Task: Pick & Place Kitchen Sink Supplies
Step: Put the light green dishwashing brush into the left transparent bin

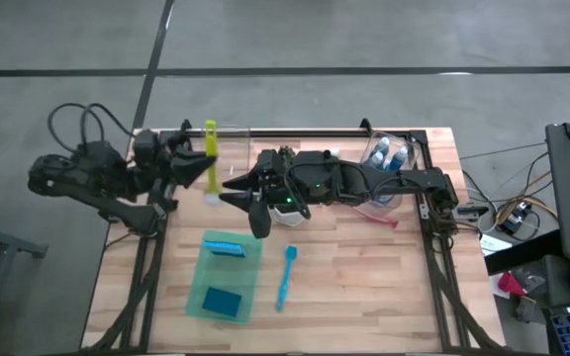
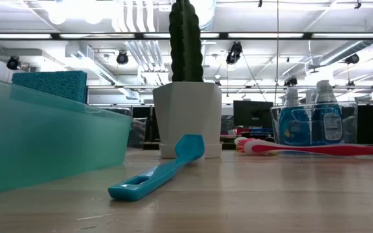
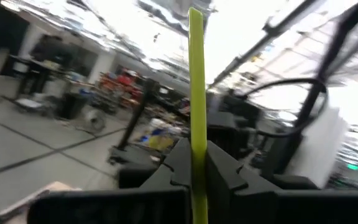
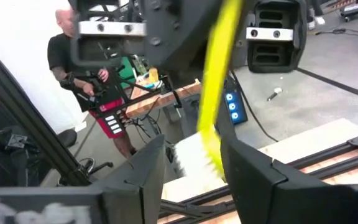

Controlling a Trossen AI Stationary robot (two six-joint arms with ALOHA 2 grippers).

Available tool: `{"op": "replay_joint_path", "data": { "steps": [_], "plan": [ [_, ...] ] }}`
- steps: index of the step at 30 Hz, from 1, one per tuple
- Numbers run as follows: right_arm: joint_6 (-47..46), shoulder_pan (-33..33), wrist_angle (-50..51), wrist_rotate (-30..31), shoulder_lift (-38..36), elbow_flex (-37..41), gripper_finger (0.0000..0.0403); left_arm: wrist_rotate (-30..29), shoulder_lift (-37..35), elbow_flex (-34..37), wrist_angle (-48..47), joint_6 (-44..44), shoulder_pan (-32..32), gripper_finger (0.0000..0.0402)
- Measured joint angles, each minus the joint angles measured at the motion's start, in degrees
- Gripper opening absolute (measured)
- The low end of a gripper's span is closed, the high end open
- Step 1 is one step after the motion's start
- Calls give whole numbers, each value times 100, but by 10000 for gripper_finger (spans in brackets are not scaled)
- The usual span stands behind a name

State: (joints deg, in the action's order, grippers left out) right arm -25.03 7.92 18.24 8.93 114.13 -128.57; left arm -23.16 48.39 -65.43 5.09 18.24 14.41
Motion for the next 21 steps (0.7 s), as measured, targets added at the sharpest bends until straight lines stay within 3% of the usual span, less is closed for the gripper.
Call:
{"op": "replay_joint_path", "data": {
  "steps": [5, 12, 15, 21],
  "plan": [
    [24, 0, -1, 0, -2, -2, 161, -1117, -378, 0, -943, -17, 0, 37],
    [310, 4, -24, -3, -40, -26, 153, -3989, -554, 0, -2838, 971, -7, 30],
    [323, 4, -24, -4, -72, -26, 145, -4947, -521, 8, -3564, 1061, -12, 23],
    [611, 2, -15, -1, -105, -28, 130, -5518, -320, 13, -4085, 1010, -171, 30]
  ]
}}
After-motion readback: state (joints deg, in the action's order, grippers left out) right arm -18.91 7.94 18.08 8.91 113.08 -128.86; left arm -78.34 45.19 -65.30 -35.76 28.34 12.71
